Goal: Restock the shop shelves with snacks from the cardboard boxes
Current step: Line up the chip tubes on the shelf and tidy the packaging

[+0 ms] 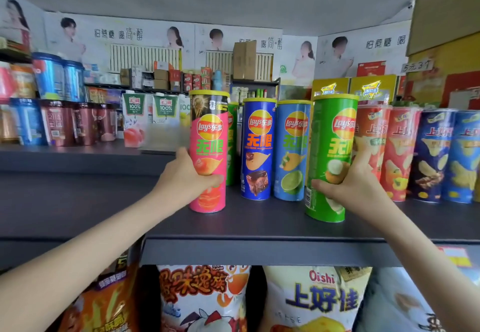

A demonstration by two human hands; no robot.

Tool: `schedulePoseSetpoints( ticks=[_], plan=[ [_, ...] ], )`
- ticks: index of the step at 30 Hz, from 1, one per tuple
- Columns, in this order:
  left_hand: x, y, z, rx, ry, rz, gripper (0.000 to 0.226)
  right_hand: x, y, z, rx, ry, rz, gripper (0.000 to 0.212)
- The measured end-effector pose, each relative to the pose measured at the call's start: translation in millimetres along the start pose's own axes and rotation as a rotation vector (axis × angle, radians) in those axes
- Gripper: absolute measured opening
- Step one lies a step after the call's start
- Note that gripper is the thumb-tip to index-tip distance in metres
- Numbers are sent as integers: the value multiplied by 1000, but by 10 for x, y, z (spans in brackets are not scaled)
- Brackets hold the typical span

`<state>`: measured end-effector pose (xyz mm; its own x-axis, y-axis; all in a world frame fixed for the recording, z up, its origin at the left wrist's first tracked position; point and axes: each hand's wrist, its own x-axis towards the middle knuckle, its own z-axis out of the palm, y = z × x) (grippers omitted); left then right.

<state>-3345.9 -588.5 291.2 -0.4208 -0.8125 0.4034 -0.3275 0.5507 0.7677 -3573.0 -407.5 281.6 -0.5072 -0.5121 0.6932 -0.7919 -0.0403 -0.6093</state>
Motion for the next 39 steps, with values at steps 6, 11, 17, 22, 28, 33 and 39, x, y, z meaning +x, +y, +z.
schedulePoseSetpoints(
  ticks=[6,11,17,22,28,33,39],
  plan=[
    [-1,-134,-412,-160,82,10,54,-145,-494,318,132,-117,-34,106],
    [-85,-315,-924,-199,196,-23,69,-10,-864,1138,176,-178,-64,106],
    [-227,-571,-1231,-198,290,-36,67,86,-1051,1777,82,-114,14,110],
    [-258,-680,-1194,-246,279,-41,68,102,-1030,1923,-47,-26,31,112],
    [-259,-472,-978,-263,201,26,60,74,-1001,1910,-9,-5,45,109],
    [-307,-196,-767,-247,123,97,60,-15,-1098,1458,281,78,-42,63],
    [-510,205,-331,-110,27,240,64,-227,-1307,848,439,-227,-70,53]
  ],
)
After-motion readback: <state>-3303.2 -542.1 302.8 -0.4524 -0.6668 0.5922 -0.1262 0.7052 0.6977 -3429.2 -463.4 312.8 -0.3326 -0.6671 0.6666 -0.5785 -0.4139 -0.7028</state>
